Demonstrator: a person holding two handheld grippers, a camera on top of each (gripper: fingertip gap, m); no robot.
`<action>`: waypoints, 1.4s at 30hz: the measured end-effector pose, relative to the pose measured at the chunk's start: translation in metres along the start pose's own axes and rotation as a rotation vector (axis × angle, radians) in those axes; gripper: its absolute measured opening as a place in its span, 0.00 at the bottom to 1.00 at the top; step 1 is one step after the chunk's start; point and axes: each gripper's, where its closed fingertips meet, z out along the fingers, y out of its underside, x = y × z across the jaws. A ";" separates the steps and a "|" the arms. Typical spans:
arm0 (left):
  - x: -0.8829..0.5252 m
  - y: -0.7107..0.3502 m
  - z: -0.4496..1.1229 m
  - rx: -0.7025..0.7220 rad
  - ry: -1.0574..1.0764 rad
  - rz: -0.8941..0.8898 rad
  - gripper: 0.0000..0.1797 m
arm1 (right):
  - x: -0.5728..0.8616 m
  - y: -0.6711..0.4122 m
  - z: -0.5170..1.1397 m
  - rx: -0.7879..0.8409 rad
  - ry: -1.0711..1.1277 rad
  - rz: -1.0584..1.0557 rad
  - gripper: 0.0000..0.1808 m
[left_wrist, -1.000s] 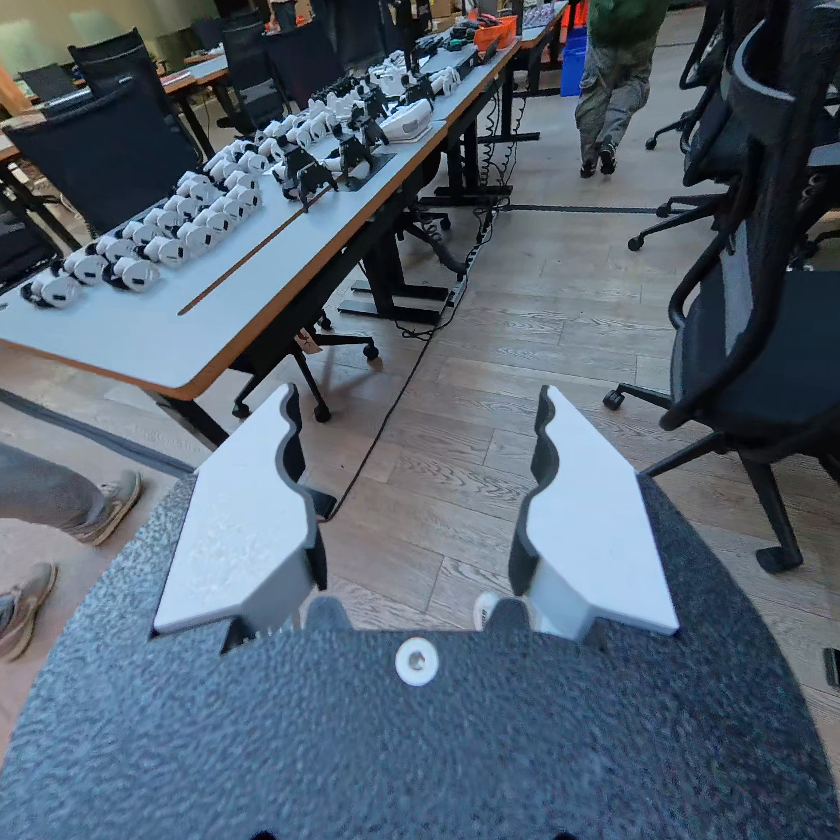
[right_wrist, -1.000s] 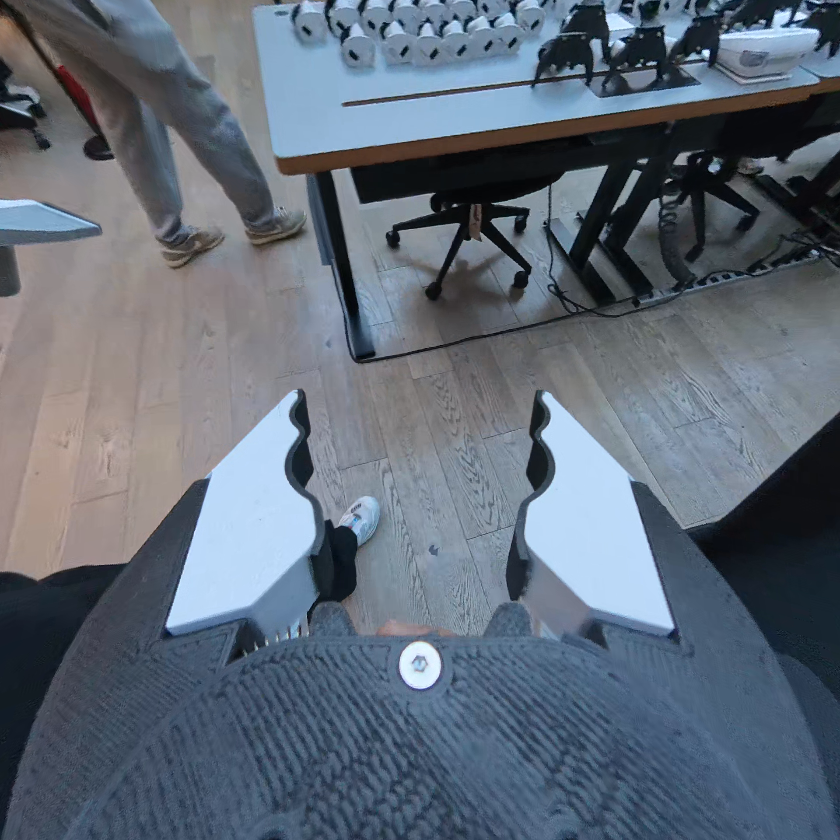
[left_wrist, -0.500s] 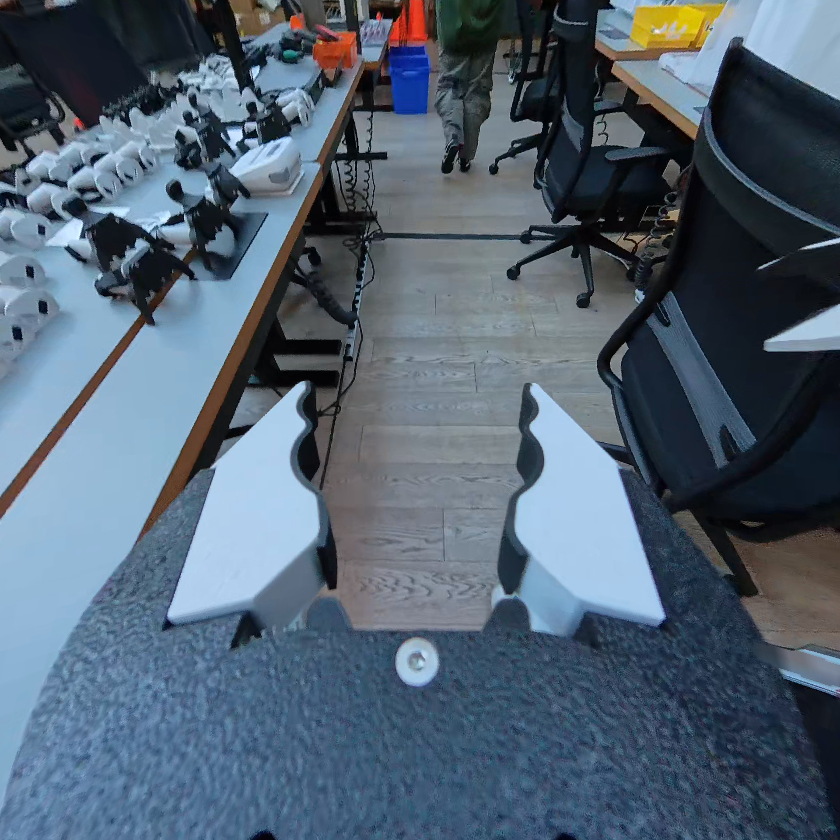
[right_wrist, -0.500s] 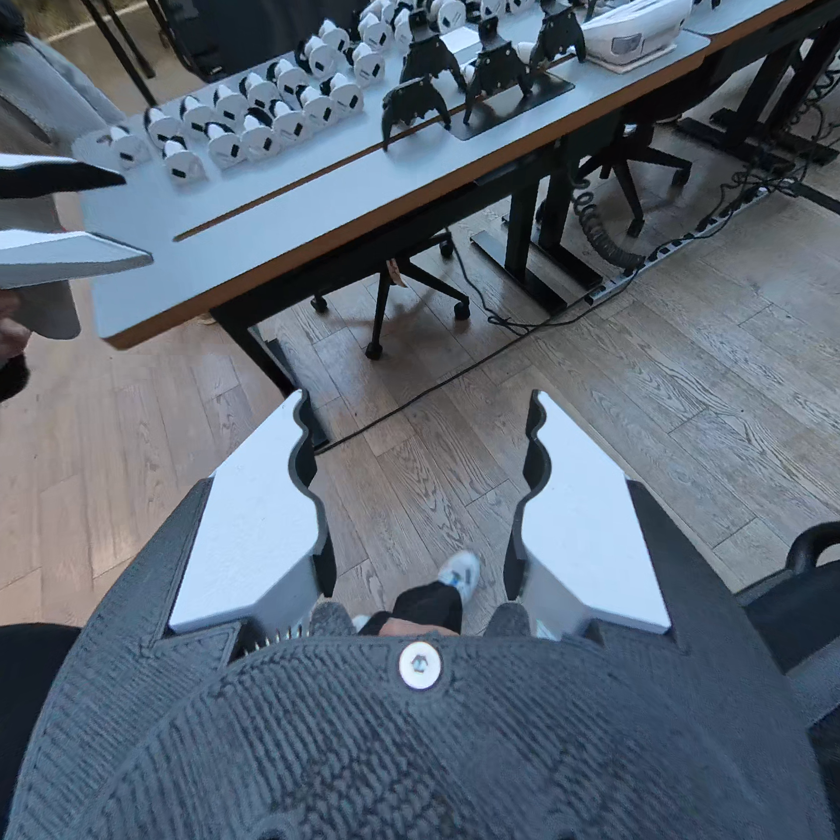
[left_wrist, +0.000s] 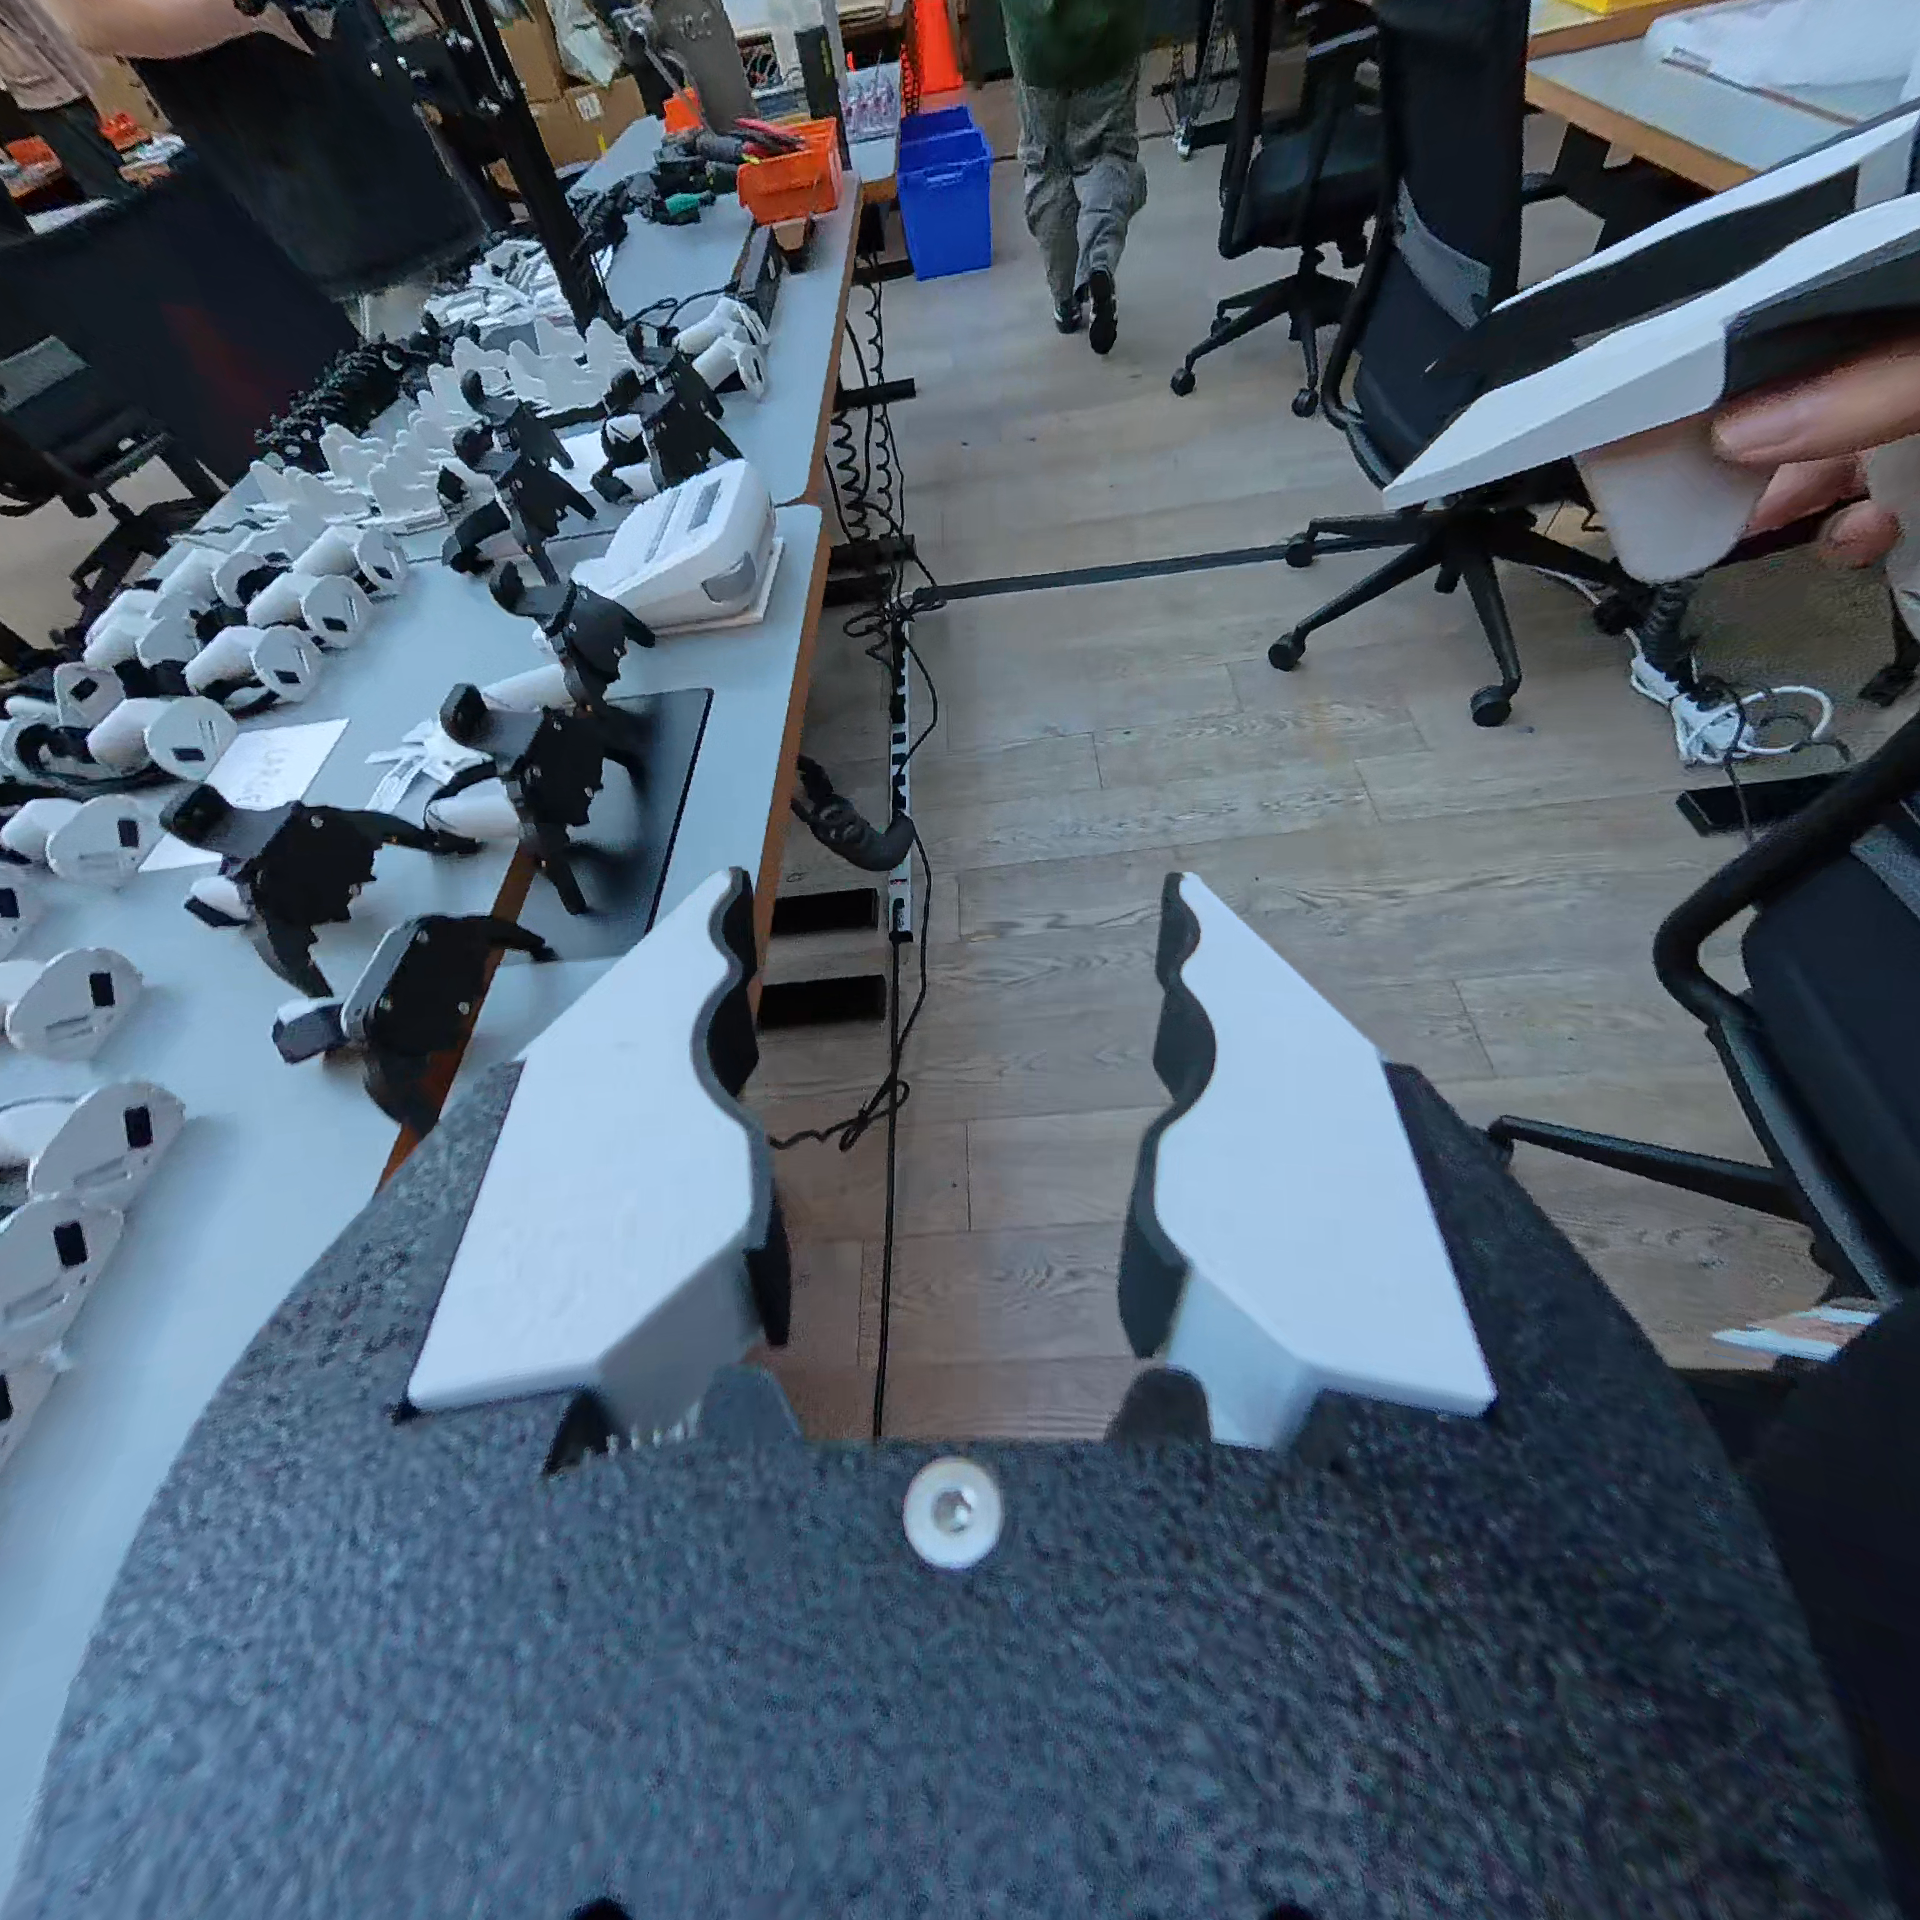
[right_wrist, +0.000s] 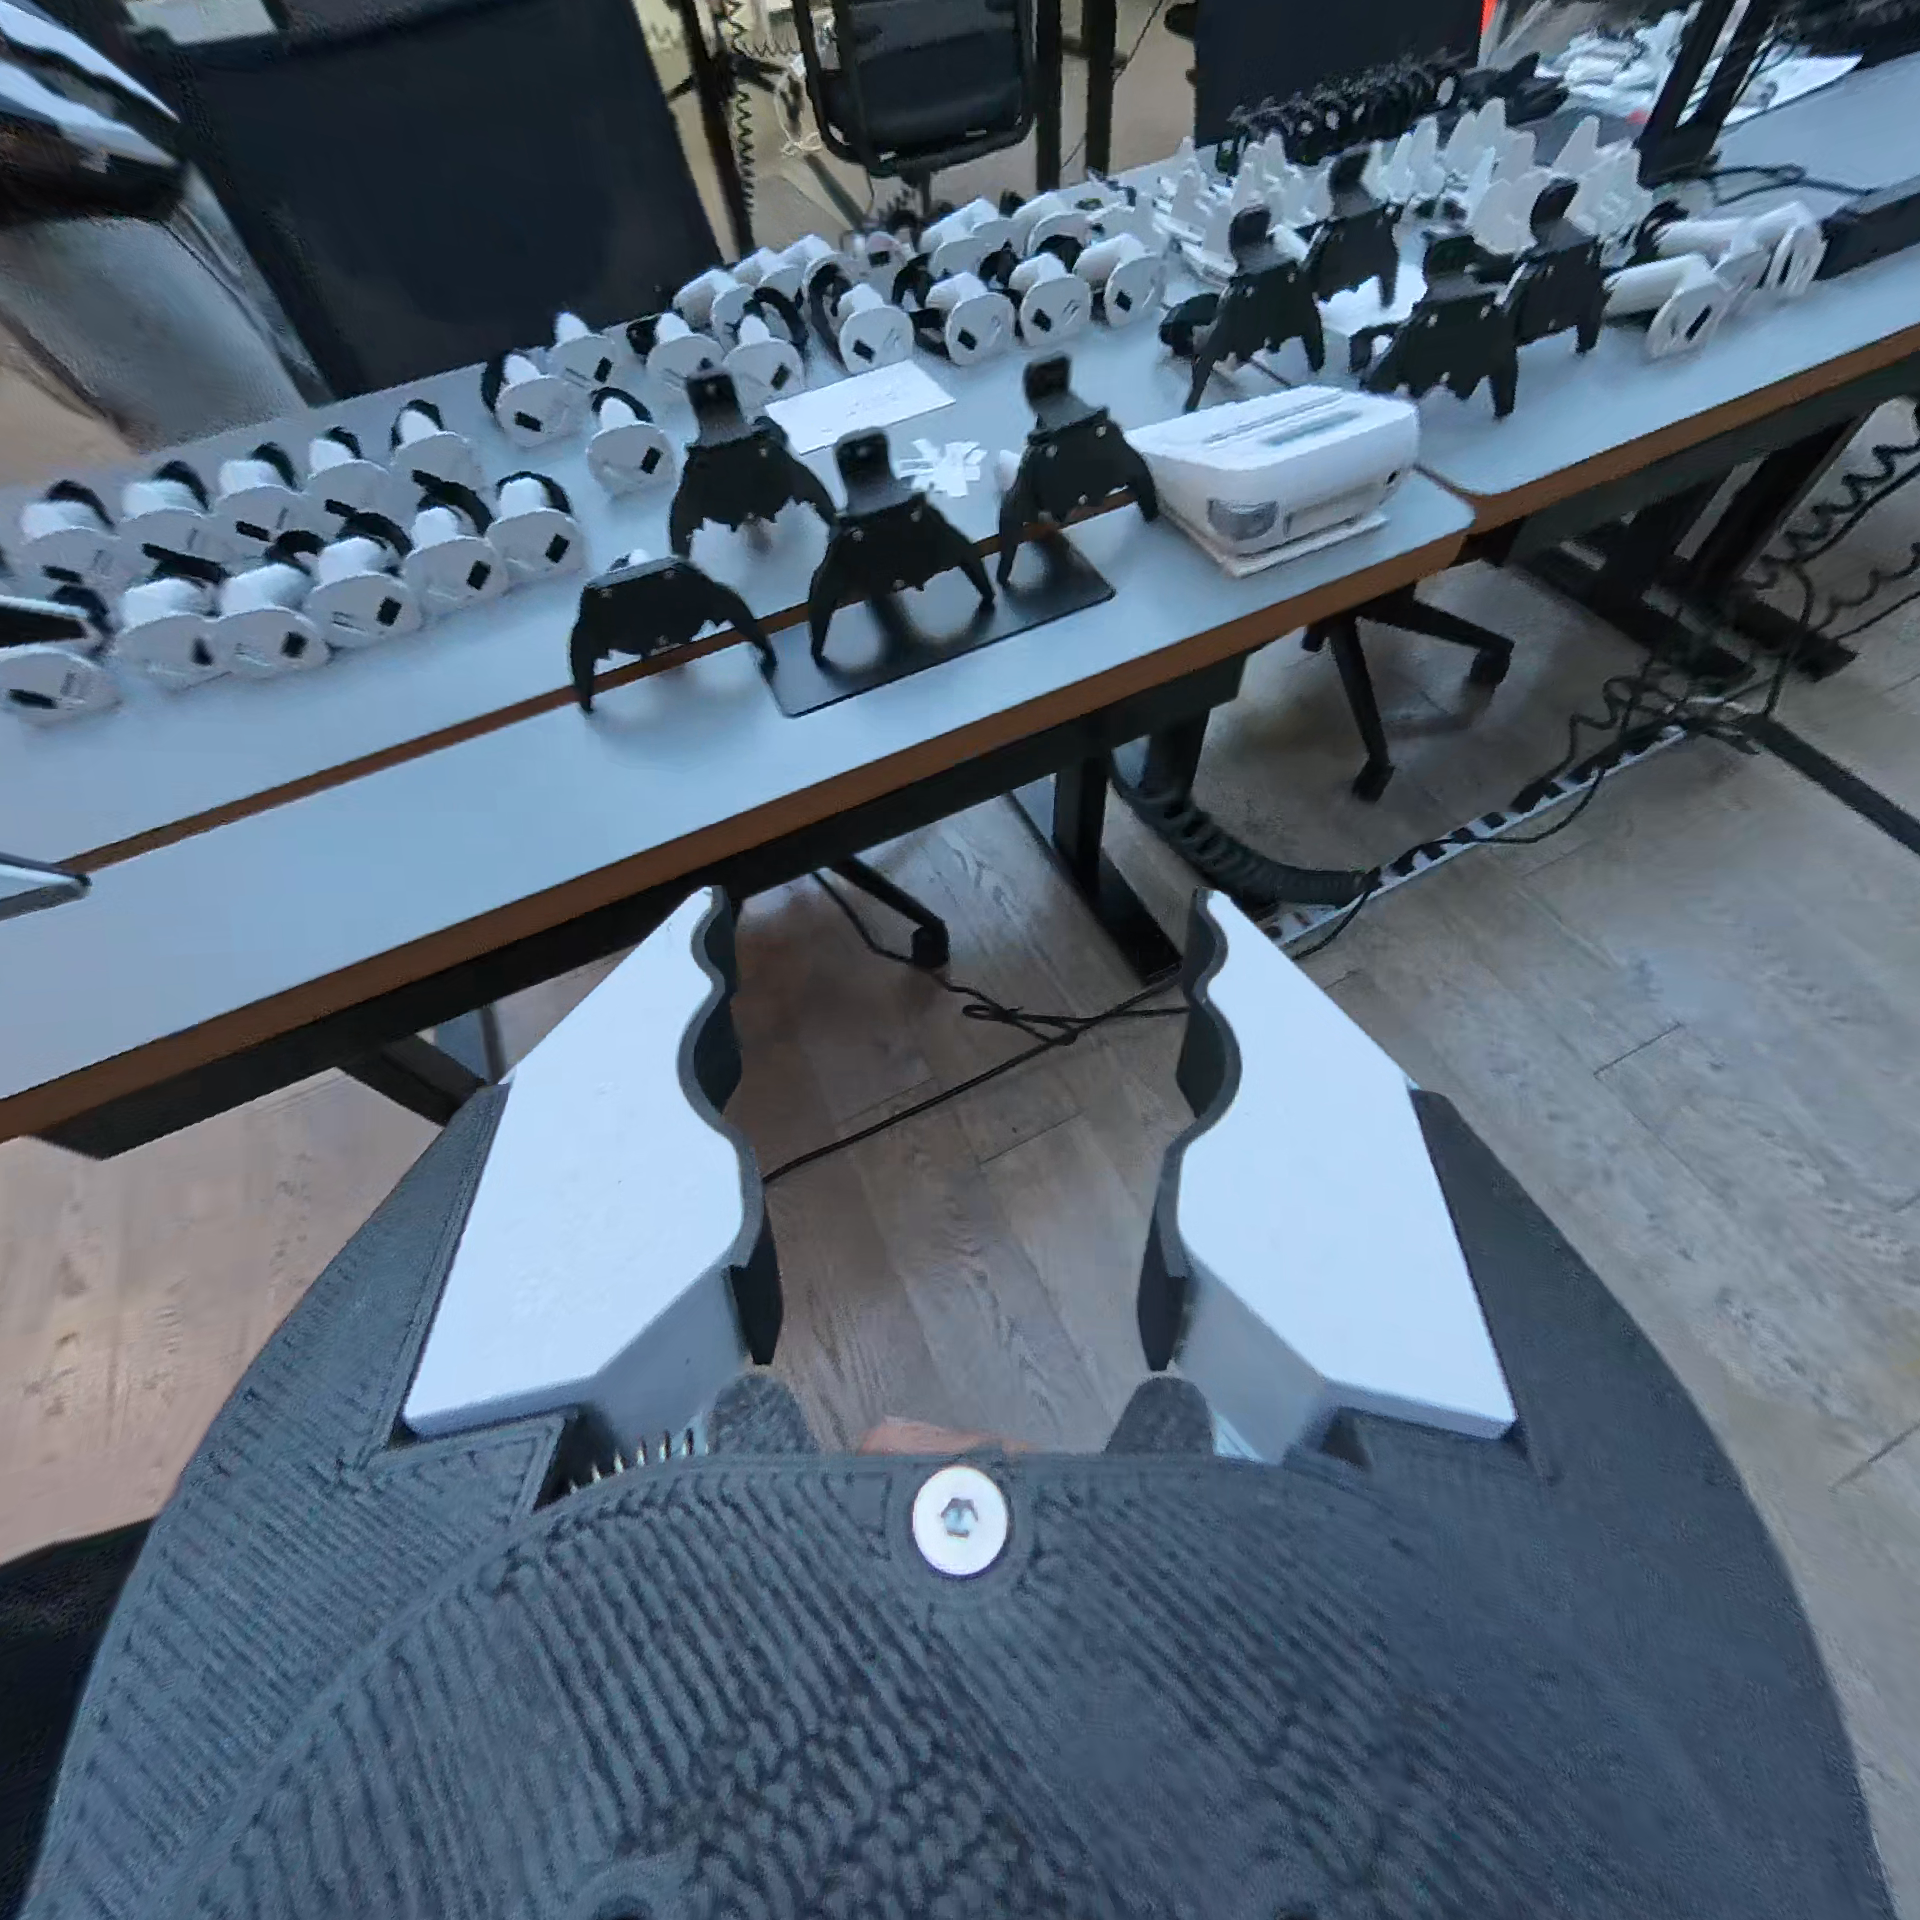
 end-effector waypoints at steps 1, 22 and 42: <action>-0.004 -0.007 0.020 -0.005 0.010 0.003 0.42 | 0.015 -0.009 0.009 -0.003 0.016 -0.015 0.47; -0.039 -0.144 0.464 0.057 0.391 -0.029 0.47 | 0.338 -0.094 0.152 -0.106 0.266 0.055 0.47; -0.116 -0.214 0.684 0.014 0.280 -0.089 0.50 | 0.574 -0.161 0.299 -0.140 0.085 -0.116 0.49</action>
